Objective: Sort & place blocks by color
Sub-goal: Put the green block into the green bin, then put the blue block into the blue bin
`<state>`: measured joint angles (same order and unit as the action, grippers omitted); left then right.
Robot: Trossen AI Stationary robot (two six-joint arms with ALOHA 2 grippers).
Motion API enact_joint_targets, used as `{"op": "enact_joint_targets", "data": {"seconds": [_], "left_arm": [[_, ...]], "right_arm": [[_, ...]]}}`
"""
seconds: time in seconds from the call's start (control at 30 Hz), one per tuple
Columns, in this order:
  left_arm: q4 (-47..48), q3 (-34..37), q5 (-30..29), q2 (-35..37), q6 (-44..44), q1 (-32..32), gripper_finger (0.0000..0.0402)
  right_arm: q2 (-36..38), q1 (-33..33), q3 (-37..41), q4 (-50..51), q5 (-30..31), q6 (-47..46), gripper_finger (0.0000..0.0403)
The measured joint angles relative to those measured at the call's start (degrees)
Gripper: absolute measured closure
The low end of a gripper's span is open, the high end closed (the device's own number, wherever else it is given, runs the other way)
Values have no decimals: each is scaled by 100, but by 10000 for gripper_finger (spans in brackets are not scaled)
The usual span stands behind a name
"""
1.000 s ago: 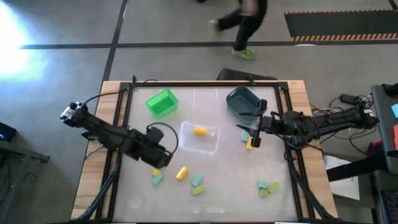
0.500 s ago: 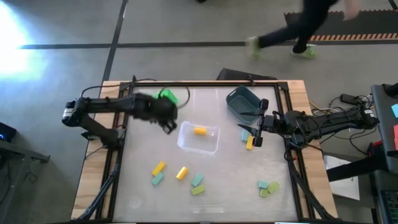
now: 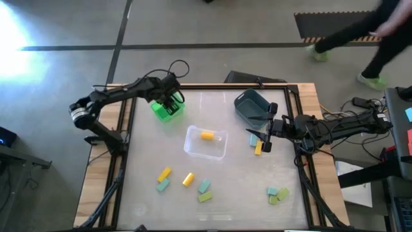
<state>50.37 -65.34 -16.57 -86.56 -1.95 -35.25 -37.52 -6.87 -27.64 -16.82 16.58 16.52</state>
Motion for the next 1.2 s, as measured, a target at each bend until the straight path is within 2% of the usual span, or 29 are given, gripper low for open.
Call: {"op": "enact_joint_targets", "data": {"seconds": [0.17, 0.37, 0.5, 0.6, 0.93, 1.07, 1.2], "left_arm": [[-243, 343, 3, -484, 255, -168, 290], [-357, 349, -16, -929, 292, -171, 287], [-470, 341, -91, -986, 388, -172, 243], [-491, 341, -162, -954, 390, -172, 228], [-437, 324, -179, -334, 379, -7, 221], [-488, 326, -178, 221, 53, 338, 220], [-851, 382, -186, 842, -338, 938, 220]], "right_arm": [[0, 0, 0, 7, 0, -12, 202], [0, 0, 0, 9, 0, -12, 202], [0, 0, 0, 11, 0, -12, 202], [-2, 0, 0, 11, 2, -49, 202], [-2, 0, 0, 21, 2, -189, 202], [-25, 0, 0, 44, 4, -475, 202], [-149, 0, 0, 65, 4, -918, 202]]}}
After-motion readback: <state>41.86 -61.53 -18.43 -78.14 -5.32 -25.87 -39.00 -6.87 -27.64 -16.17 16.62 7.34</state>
